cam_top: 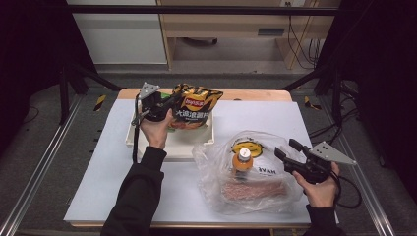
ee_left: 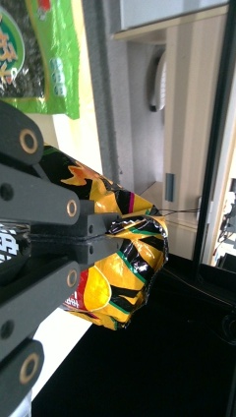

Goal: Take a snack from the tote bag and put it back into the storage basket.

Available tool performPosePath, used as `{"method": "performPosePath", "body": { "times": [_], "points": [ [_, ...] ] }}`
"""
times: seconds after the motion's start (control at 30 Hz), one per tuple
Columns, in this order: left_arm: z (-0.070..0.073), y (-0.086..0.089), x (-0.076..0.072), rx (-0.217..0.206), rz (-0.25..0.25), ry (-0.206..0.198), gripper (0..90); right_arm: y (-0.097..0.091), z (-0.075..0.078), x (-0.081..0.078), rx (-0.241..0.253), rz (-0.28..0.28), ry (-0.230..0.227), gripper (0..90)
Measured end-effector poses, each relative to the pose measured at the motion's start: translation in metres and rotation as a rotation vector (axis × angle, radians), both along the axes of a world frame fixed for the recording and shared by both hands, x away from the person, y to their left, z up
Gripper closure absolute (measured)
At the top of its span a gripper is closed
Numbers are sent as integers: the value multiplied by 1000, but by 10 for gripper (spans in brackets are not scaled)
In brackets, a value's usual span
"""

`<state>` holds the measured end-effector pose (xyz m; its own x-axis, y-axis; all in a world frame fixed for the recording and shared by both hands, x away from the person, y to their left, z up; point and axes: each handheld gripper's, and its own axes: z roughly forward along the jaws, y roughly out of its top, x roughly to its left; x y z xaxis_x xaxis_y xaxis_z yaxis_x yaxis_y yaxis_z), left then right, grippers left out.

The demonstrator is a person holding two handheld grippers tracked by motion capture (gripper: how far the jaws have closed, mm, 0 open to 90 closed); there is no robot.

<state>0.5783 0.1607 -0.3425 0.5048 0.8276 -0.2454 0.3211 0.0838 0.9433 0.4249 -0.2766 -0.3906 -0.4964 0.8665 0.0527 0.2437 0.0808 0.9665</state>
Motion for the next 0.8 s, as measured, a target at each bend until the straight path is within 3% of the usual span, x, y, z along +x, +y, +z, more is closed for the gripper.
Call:
{"method": "performPosePath", "body": {
  "times": [0.33, 0.43, 0.57, 0.8],
  "points": [
    [-12, 4, 17, -16, 19, 24, 896, 0, 0, 1, 2, 0, 1, 361],
    [-14, 9, 22, 7, 49, 32, 870, 1, -1, 1, 1, 1, 1, 361],
    [-20, 12, 29, 72, 71, 45, 794, 1, -1, 1, -3, 1, 4, 361],
    [-29, 12, 38, 127, 93, 59, 712, 3, -2, 3, -8, 2, 5, 361]
  ]
}}
